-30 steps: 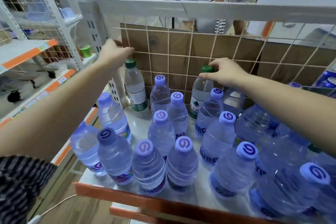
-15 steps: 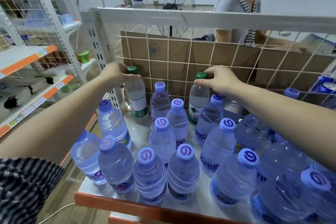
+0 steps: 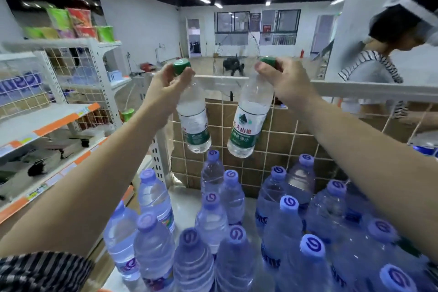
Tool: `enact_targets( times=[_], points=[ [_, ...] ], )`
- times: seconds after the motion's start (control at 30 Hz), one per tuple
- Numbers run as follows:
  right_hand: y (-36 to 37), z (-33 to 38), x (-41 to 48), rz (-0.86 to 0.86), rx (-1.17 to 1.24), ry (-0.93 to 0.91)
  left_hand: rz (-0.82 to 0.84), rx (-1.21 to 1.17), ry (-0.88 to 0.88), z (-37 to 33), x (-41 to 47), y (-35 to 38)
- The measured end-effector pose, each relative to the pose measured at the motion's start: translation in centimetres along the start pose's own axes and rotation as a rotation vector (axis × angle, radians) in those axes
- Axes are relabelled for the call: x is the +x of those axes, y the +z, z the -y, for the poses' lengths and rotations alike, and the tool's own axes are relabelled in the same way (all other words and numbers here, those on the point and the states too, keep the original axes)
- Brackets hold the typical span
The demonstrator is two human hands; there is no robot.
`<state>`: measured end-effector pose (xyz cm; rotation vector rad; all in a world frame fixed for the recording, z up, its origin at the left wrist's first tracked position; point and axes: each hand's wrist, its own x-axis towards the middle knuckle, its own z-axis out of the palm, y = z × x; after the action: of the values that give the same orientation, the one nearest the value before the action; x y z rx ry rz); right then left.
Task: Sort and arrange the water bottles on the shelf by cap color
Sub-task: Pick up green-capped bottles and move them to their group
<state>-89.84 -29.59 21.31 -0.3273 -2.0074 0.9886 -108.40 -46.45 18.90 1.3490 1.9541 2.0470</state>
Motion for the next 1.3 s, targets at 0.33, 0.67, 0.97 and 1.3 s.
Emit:
enact_targets(
  times=[0.33,0.67,0.97,1.3],
  points=[
    [-3.8,6.6,-3.8,0.002,0.29,-0.139,-0.14,-0.107,0.264,-9.0,-5.1,2.2],
    [-7.3,11.0,-11.7,0.086,0.376,-0.18,-0.133,-0.21,0.185,-16.7,-14.3,5.4],
    [-8.6,12.6,-19.8,0.147,0.367,-0.085,-0.016,-0.231,0.123,-18.1,-23.0,6.8],
    [-9.1,9.8,-33.1,-0.003,0.406,0.187,0.147,-0.374,-0.136,-14.7,-34.0,8.9]
  ],
)
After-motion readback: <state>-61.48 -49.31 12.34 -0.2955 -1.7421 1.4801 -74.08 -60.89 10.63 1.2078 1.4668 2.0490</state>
